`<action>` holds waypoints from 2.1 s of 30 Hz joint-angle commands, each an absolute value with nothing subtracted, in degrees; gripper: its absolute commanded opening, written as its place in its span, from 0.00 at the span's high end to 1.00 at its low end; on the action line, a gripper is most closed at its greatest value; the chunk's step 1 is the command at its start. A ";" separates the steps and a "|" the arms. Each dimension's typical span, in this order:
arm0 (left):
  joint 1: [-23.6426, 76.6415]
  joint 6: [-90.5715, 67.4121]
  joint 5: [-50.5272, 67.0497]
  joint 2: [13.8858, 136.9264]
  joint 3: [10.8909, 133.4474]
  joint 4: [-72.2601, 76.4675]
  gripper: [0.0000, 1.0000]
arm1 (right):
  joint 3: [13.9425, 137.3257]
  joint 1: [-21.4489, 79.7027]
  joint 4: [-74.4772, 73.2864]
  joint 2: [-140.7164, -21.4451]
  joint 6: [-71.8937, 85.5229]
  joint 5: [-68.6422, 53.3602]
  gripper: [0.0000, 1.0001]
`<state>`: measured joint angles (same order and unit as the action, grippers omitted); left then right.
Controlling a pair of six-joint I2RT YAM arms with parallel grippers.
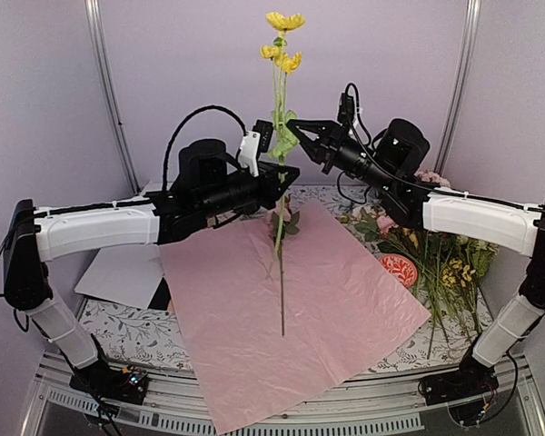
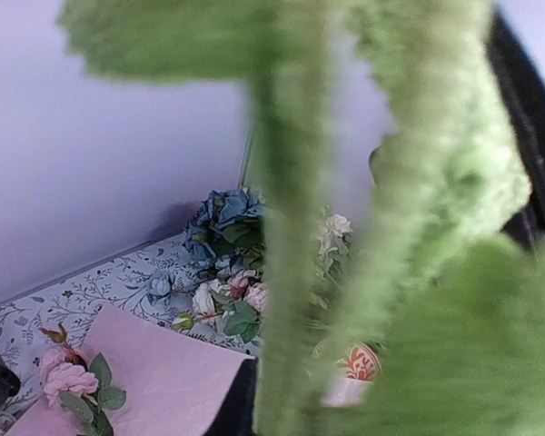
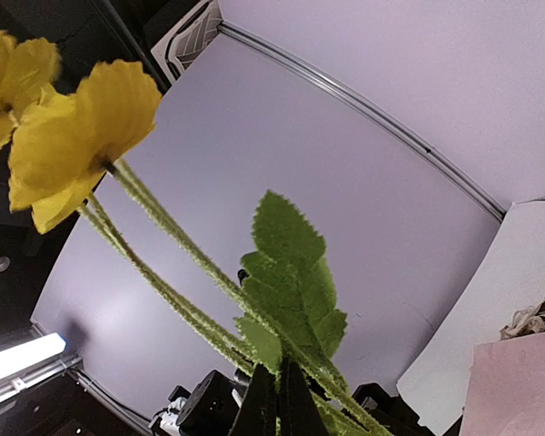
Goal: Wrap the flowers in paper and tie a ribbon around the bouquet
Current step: Pass from the right arm to the left, then place the fake flower on the flattened wrapping paper, then pick up the fake flower from the center of the board.
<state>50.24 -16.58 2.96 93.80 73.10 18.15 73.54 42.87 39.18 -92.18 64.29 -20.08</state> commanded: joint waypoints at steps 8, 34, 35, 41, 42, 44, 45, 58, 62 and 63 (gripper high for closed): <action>48.82 -32.51 8.17 87.35 70.40 2.86 1.00 | 80.54 36.18 14.48 -88.83 49.50 -23.16 0.37; 40.27 -39.99 14.52 115.97 78.55 -3.84 0.40 | 80.49 3.35 -34.29 -92.98 12.58 -5.84 0.54; 40.33 -39.20 12.95 115.44 78.93 -5.23 0.33 | 80.97 3.28 -34.90 -93.55 12.50 -5.69 0.57; 41.92 -33.74 3.81 110.49 81.00 -12.01 0.01 | 81.01 3.34 -36.72 -94.93 12.26 -2.67 0.70; 42.12 -33.33 3.18 109.77 81.18 -12.72 0.01 | 80.83 3.38 -36.93 -95.19 12.09 -3.88 0.72; 42.68 -32.47 1.94 107.71 81.09 -13.31 0.01 | 80.50 3.38 -37.05 -95.76 11.71 -5.66 0.75; 43.04 -31.80 0.81 106.36 80.86 -13.35 0.01 | 80.51 3.42 -37.35 -96.06 11.61 -5.74 0.75; 43.40 -15.32 -1.66 93.05 82.69 -20.70 0.01 | 90.27 5.18 -42.33 -108.09 8.12 0.08 0.72; 43.30 -12.91 -1.92 91.94 83.37 -22.96 0.01 | 90.80 5.64 -42.77 -110.03 7.84 1.34 0.75; 43.26 -12.84 -1.85 91.51 83.06 -22.83 0.01 | 90.79 5.81 -42.75 -110.35 7.83 2.04 0.76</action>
